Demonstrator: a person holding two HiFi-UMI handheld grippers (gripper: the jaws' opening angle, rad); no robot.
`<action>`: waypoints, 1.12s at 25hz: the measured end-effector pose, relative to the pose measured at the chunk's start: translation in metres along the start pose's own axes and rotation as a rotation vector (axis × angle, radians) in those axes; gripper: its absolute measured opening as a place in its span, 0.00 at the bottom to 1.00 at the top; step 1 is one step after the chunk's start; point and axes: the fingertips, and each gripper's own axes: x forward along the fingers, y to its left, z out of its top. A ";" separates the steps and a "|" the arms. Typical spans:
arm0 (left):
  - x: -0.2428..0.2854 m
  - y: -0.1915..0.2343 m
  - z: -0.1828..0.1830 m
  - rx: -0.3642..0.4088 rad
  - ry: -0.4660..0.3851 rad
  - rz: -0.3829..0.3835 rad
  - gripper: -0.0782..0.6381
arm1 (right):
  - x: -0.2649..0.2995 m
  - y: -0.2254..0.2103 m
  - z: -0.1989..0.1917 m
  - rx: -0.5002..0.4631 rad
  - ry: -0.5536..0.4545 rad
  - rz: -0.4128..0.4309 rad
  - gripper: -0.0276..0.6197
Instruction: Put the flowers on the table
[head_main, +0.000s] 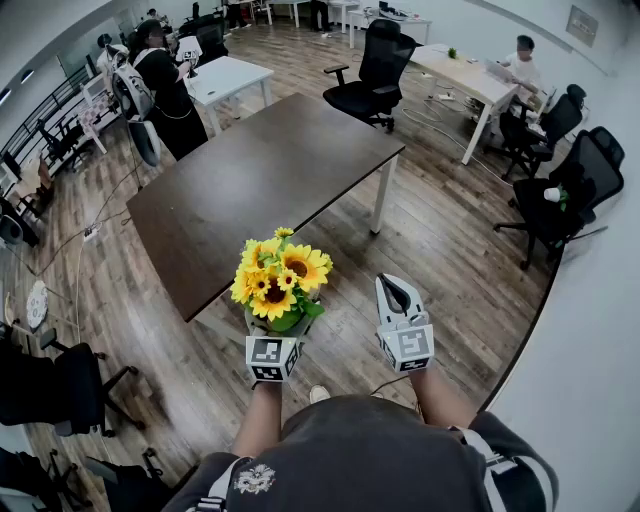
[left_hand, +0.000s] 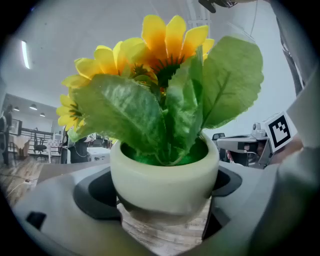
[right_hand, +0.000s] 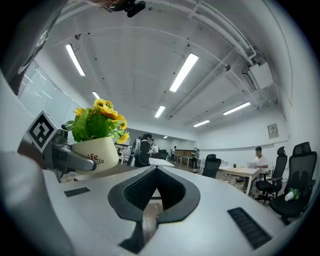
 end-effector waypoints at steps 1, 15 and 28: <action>0.000 -0.002 0.001 -0.001 0.001 0.001 0.86 | -0.001 -0.002 0.001 0.002 0.001 0.001 0.08; -0.008 -0.005 -0.013 -0.019 0.032 0.000 0.86 | -0.001 0.006 -0.006 0.017 0.003 0.040 0.08; -0.008 0.038 -0.022 -0.049 0.018 -0.052 0.86 | 0.040 0.042 0.000 0.019 -0.009 0.028 0.08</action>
